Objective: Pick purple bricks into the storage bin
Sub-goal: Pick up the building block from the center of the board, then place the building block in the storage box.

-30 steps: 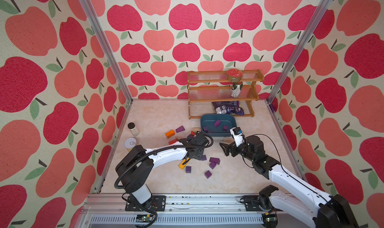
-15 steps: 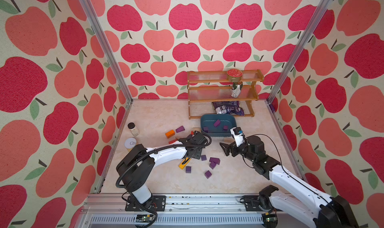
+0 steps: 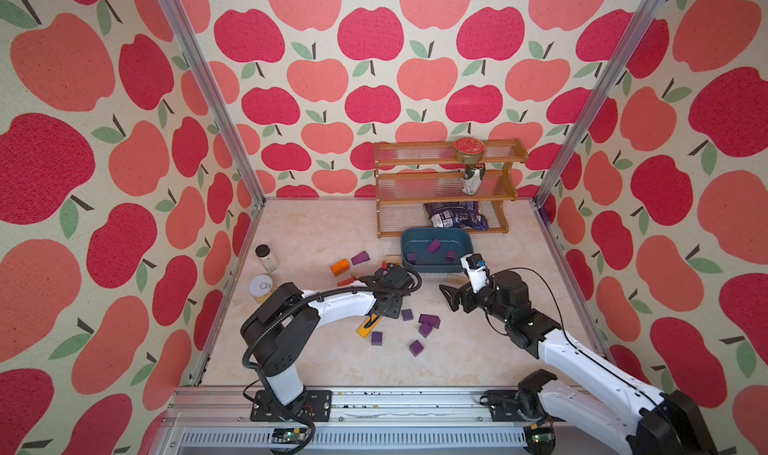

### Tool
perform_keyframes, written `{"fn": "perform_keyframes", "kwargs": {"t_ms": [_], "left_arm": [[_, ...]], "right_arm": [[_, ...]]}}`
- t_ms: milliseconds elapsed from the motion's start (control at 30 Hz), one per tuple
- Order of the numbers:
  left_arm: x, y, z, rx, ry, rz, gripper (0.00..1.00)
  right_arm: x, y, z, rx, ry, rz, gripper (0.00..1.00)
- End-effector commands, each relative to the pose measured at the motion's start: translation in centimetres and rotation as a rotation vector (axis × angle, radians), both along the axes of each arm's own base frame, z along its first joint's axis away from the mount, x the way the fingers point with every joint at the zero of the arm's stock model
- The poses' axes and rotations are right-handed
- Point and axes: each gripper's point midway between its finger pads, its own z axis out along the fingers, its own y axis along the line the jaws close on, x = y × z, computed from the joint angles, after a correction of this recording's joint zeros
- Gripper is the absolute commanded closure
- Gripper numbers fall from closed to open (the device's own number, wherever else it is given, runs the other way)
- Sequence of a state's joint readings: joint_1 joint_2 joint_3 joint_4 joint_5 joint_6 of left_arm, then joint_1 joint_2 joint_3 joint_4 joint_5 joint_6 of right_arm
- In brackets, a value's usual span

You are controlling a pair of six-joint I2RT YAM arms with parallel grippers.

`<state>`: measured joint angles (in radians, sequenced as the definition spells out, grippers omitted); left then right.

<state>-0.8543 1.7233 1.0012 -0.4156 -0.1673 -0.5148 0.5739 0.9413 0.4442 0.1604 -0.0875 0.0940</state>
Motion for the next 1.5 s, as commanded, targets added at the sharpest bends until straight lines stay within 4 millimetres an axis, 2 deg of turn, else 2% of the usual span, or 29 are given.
{"fn": "perform_keyframes", "kwargs": {"t_ms": [0, 100, 233, 500, 667, 800, 1133, 1467], "left_arm": [[0.2, 0.4, -0.9, 0.012, 0.017, 0.011, 0.46], [0.6, 0.5, -1.2, 0.017, 0.023, 0.009, 0.47], [1.0, 0.6, -1.1, 0.029, 0.009, 0.006, 0.54], [1.2, 0.5, -1.1, 0.030, 0.012, -0.007, 0.75], [1.5, 0.8, -0.1, 0.034, -0.013, -0.016, 0.76], [2.0, 0.4, 1.4, 0.020, -0.037, -0.035, 0.78], [4.4, -0.7, 6.9, -0.039, -0.143, -0.065, 0.79], [7.8, -2.1, 9.6, -0.085, -0.185, -0.097, 0.80]], "right_arm": [[0.0, -0.6, -0.5, -0.009, 0.005, -0.033, 0.01], [0.1, -1.0, -0.5, -0.016, -0.002, -0.054, 0.01], [0.0, -0.8, -0.4, -0.010, -0.008, -0.044, 0.01], [0.1, -0.9, -0.6, -0.015, -0.002, -0.048, 0.01], [0.1, -0.9, -0.8, -0.017, 0.003, -0.048, 0.01], [0.1, -0.9, -0.8, -0.016, 0.003, -0.051, 0.01], [0.3, -1.0, -1.1, -0.016, 0.007, -0.060, 0.01], [0.4, -1.1, -1.6, -0.026, 0.013, -0.073, 0.01]]}}
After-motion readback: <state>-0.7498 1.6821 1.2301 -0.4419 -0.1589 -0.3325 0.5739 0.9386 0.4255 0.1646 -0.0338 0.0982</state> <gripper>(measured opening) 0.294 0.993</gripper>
